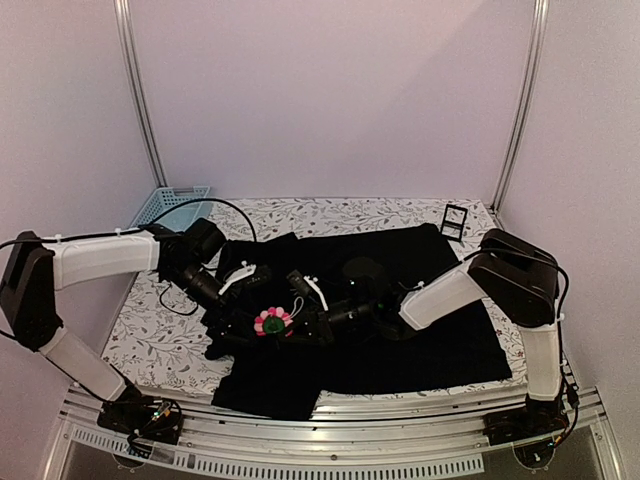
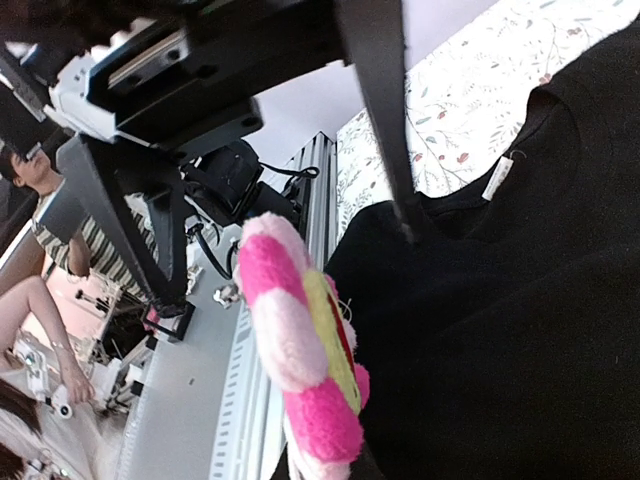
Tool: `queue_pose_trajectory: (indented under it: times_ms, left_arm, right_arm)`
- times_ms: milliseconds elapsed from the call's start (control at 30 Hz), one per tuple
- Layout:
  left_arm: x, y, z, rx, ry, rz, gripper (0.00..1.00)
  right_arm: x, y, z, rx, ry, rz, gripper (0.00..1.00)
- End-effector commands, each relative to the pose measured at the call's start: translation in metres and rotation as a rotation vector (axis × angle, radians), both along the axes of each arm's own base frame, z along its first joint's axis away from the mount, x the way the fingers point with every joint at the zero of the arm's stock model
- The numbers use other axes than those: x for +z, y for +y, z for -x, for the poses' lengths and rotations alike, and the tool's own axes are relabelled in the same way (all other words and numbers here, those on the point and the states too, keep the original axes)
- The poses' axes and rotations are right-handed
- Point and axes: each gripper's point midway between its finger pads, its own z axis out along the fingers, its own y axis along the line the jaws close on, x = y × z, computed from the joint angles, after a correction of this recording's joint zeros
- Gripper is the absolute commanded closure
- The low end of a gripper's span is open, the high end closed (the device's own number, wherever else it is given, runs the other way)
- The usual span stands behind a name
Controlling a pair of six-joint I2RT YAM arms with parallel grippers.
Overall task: Pin the brooch onto the clothing
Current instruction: Pin the flattened clothing at the center of the board.
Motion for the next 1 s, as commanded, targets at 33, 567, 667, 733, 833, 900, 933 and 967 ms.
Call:
queue_pose_trajectory:
  times_ms: [33, 567, 667, 733, 833, 900, 933, 967]
  left_arm:
    - [0.016, -0.003, -0.020, 0.129, -0.152, 0.092, 0.02]
    - [-0.010, -0.022, -0.007, 0.120, -0.081, 0.117, 0.25]
    - [-0.013, -0.022, -0.006, 0.117, -0.085, 0.107, 0.34]
    - [-0.014, -0.023, -0.008, 0.126, -0.082, 0.104, 0.39]
    - [-0.012, -0.023, -0.002, 0.099, -0.072, 0.119, 0.52]
    - [-0.010, -0.024, 0.001, 0.078, -0.070, 0.130, 0.61]
    - [-0.010, -0.024, 0.001, 0.077, -0.069, 0.129, 0.68]
    - [-0.010, -0.024, 0.001, 0.075, -0.068, 0.130, 0.73]
  right_arm:
    - [0.022, 0.000, 0.000, -0.027, 0.199, 0.003, 1.00]
    - [0.043, 0.008, 0.001, -0.050, 0.307, -0.004, 1.00]
    - [0.048, 0.011, 0.000, -0.051, 0.311, -0.014, 1.00]
    - [0.048, 0.012, -0.001, -0.053, 0.310, -0.012, 1.00]
    - [0.048, 0.013, -0.001, -0.054, 0.304, -0.013, 1.00]
    - [0.049, 0.013, -0.002, -0.055, 0.303, -0.015, 1.00]
    - [0.049, 0.013, -0.002, -0.056, 0.301, -0.015, 1.00]
    - [0.049, 0.013, -0.003, -0.055, 0.295, -0.017, 1.00]
